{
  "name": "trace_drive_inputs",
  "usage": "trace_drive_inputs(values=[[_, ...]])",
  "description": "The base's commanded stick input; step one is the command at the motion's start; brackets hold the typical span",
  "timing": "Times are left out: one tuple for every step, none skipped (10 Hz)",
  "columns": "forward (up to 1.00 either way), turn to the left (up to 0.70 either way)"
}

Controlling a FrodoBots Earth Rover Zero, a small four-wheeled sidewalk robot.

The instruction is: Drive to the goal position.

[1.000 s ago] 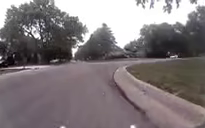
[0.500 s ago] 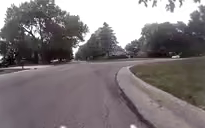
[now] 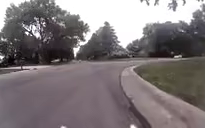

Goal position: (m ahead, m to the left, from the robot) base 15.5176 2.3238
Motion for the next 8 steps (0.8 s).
trace_drive_inputs(values=[[1.00,0.00],[1.00,0.00],[1.00,0.00],[1.00,0.00],[1.00,0.00],[1.00,0.00],[1.00,0.00],[1.00,0.00]])
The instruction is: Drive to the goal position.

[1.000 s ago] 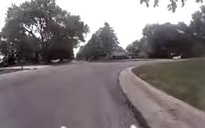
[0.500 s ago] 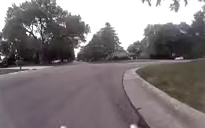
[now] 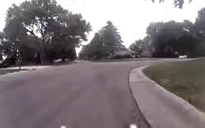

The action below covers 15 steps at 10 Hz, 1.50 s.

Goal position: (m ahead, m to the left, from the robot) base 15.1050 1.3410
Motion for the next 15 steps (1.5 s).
trace_drive_inputs(values=[[1.00,0.00],[1.00,0.00],[1.00,0.00],[1.00,0.00],[1.00,0.01],[1.00,0.02],[1.00,0.02],[1.00,0.02],[1.00,0.02],[1.00,0.02],[1.00,0.02],[1.00,0.02],[1.00,0.02],[1.00,0.02],[1.00,0.02]])
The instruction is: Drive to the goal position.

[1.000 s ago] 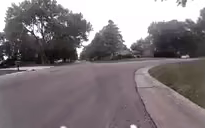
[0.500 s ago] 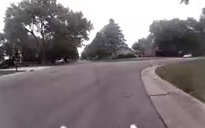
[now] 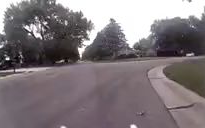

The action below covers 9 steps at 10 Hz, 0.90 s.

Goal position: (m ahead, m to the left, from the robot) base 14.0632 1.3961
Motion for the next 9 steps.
trace_drive_inputs(values=[[1.00,0.00],[1.00,0.00],[1.00,0.00],[1.00,0.00],[1.00,0.00],[1.00,0.00],[1.00,0.00],[1.00,0.00],[1.00,0.00]])
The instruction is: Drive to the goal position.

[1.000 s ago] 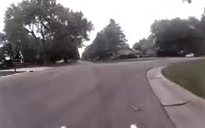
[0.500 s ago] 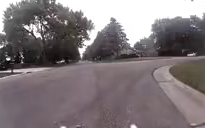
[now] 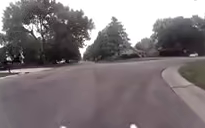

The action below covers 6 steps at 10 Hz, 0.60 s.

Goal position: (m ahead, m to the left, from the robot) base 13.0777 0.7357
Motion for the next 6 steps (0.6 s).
trace_drive_inputs(values=[[1.00,0.00],[1.00,0.00],[1.00,0.00],[1.00,0.00],[1.00,0.00],[1.00,0.00]])
